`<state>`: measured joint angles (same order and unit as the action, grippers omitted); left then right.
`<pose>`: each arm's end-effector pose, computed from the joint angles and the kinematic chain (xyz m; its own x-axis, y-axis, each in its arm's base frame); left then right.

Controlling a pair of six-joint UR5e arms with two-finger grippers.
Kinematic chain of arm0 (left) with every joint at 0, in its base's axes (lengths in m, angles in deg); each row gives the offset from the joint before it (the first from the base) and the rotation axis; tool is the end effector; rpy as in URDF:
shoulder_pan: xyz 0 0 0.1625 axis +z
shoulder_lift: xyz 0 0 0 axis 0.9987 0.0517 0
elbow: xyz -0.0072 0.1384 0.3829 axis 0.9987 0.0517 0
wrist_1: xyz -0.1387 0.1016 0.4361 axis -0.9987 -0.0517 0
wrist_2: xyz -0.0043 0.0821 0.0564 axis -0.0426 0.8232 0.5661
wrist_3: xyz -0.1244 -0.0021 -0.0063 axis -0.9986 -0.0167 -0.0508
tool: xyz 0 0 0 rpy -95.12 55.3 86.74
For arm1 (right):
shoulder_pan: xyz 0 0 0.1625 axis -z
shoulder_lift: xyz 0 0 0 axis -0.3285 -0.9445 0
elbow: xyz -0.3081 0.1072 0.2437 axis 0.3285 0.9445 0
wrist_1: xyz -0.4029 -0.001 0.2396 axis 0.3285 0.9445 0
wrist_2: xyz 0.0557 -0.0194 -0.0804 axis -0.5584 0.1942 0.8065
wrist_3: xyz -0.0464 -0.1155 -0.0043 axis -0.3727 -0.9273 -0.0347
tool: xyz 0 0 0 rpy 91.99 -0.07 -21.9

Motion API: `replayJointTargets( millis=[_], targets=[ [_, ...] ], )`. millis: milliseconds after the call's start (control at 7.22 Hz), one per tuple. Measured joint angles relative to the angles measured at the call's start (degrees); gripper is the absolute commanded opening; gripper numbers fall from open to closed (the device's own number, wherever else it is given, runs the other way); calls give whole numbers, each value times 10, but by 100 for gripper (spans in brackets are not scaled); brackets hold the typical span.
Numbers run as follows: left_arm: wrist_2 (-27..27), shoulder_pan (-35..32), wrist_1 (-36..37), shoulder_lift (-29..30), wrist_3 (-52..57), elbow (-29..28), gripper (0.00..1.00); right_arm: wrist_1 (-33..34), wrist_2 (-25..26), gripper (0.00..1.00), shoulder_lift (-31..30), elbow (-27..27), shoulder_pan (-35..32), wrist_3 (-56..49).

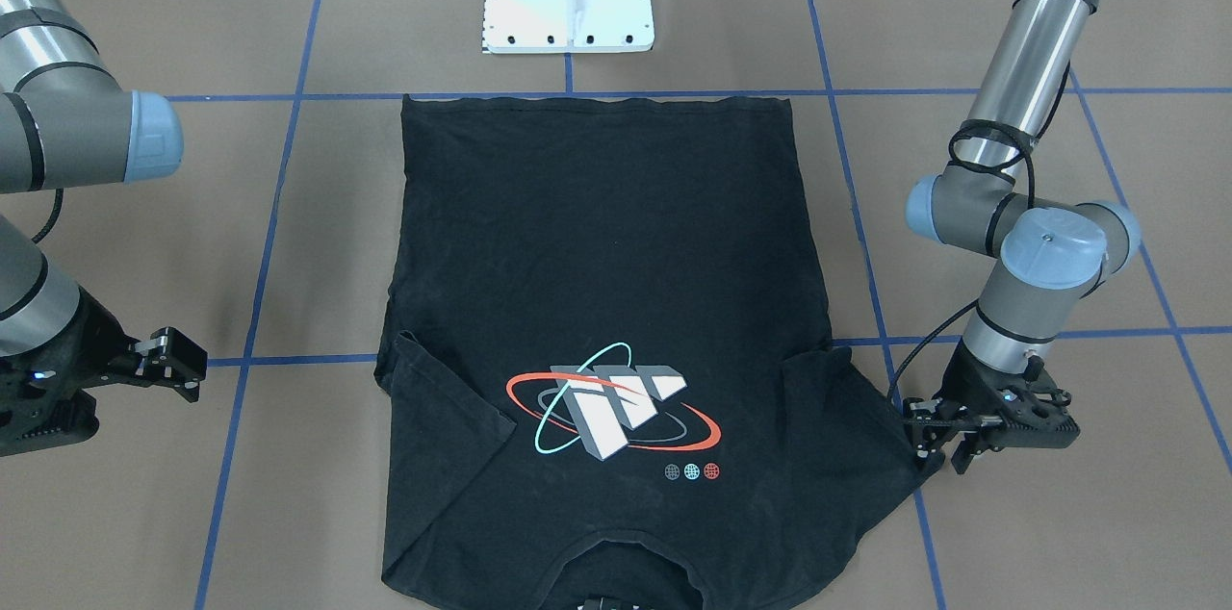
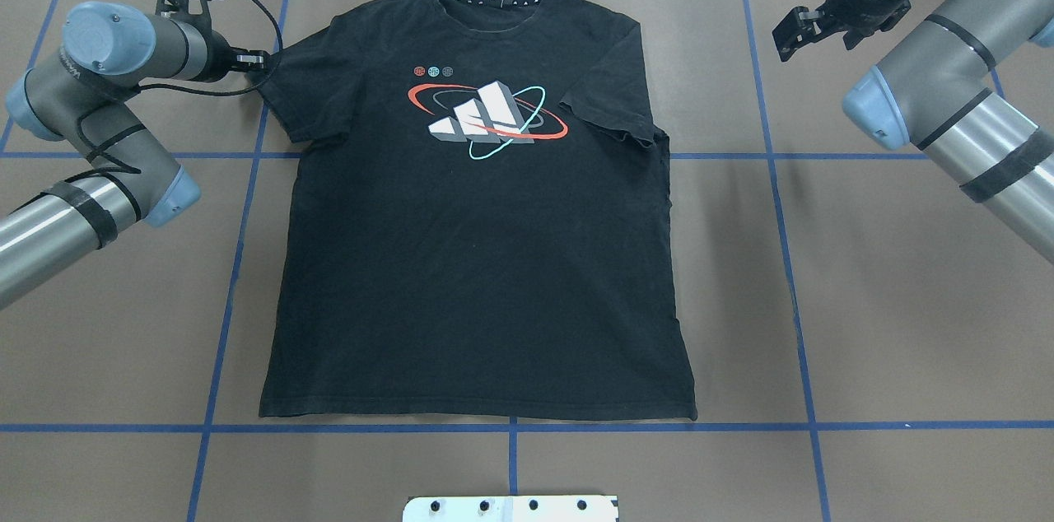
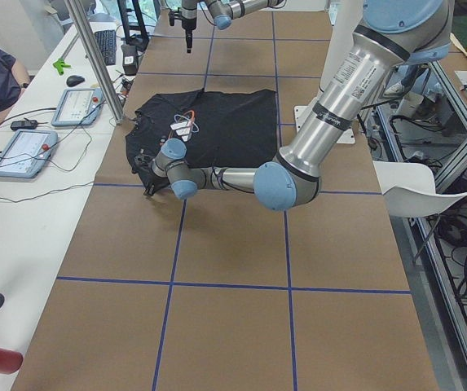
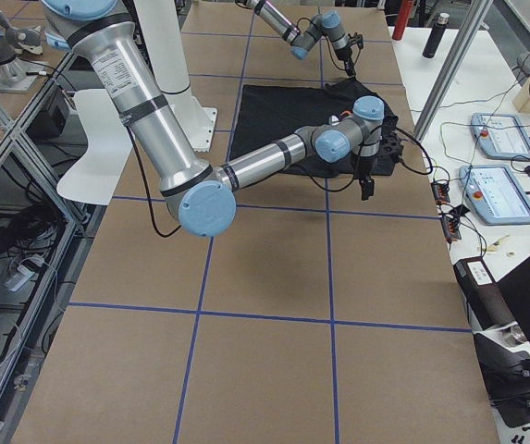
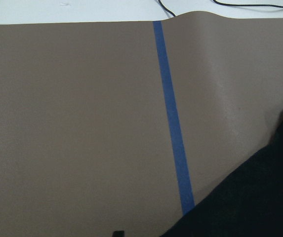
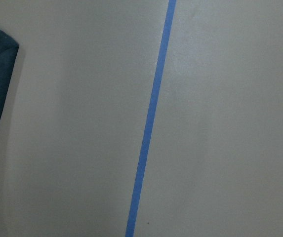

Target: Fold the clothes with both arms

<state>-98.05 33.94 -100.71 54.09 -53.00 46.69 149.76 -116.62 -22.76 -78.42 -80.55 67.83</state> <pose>0.4145 -0.7324 0.5102 0.6792 0.0758 -0.7300 0.3444 0.8454 0.4083 -0.3021 -0.7017 0.3729 0.7516 -0.1611 0.6396 0.0126 0.9731 0.2302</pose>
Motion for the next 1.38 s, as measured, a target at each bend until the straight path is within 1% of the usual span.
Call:
replayJointTargets(
  millis=[554,692,831,1108,1246,1385],
  targets=[
    [-1,0,0,-2,2,0,44,0,2,100,4,1,2,4],
    [-2,0,-1,-3,2,0,42,0,2,100,4,2,2,5],
    [-2,0,-1,-3,3,0,37,0,2,100,5,2,3,5],
    [-3,0,0,-4,3,2,22,0,2,100,5,2,4,5],
    [-4,0,0,-4,3,2,12,0,2,100,5,2,4,5],
    [-4,1,0,-4,2,3,0,0,2,100,5,2,5,5]
  ],
)
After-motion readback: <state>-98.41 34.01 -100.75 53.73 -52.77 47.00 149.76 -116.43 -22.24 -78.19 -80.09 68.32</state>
